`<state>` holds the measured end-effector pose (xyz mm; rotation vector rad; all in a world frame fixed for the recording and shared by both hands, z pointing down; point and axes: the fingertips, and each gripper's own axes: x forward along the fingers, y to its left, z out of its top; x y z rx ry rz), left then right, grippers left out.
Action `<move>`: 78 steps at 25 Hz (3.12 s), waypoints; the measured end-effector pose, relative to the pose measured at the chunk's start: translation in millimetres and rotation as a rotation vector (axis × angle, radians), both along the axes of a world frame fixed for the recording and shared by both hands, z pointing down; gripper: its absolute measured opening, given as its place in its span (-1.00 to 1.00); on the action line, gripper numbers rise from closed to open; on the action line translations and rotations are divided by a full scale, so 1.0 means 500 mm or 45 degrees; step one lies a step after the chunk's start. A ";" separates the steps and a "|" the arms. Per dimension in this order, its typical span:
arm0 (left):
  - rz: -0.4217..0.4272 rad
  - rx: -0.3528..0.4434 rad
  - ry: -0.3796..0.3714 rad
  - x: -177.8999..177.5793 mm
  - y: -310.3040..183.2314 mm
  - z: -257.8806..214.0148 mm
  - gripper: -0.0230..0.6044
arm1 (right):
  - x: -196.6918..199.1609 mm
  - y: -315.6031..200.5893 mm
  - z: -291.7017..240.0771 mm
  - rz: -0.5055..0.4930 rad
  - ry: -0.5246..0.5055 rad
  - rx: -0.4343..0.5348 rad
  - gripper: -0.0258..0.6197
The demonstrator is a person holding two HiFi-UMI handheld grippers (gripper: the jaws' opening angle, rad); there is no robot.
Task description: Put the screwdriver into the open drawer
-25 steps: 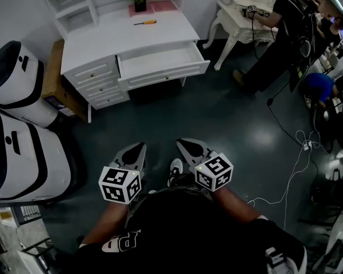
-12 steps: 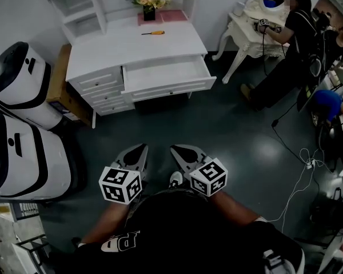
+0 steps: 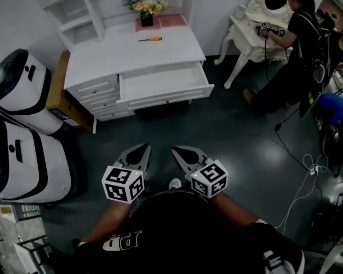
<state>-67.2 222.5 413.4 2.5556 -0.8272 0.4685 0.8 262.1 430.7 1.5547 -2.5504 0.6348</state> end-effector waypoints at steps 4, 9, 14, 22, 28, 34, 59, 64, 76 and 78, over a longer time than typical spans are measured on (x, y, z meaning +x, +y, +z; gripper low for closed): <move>0.005 -0.003 -0.012 0.032 -0.011 0.003 -0.89 | 0.041 -0.011 0.007 0.021 -0.010 -0.009 -0.89; 0.011 -0.004 -0.033 0.056 -0.017 0.006 -0.89 | 0.076 -0.013 0.009 0.047 -0.020 -0.012 -0.89; 0.008 0.001 -0.045 0.057 -0.025 0.011 -0.89 | 0.094 -0.023 0.021 0.059 -0.018 -0.030 -0.89; 0.008 -0.026 -0.050 0.051 -0.052 0.031 -0.89 | 0.097 -0.041 0.035 0.061 0.005 -0.055 -0.89; 0.015 0.011 -0.018 0.064 -0.100 0.011 -0.89 | 0.114 -0.082 0.026 0.090 0.032 -0.049 -0.89; -0.005 -0.025 -0.020 0.055 -0.137 0.036 -0.89 | 0.100 -0.119 0.052 0.053 0.048 -0.095 -0.89; 0.028 -0.021 -0.033 0.044 -0.545 0.030 -0.89 | 0.088 -0.522 0.027 0.053 0.124 -0.101 -0.89; 0.082 -0.010 -0.041 0.045 -0.625 0.026 -0.89 | 0.090 -0.599 0.028 0.106 0.115 -0.108 -0.89; 0.182 0.002 -0.046 0.041 -0.762 0.043 -0.89 | 0.082 -0.721 0.038 0.190 0.143 -0.113 -0.89; 0.192 -0.008 -0.043 0.041 -0.771 0.047 -0.89 | 0.081 -0.726 0.040 0.200 0.146 -0.122 -0.89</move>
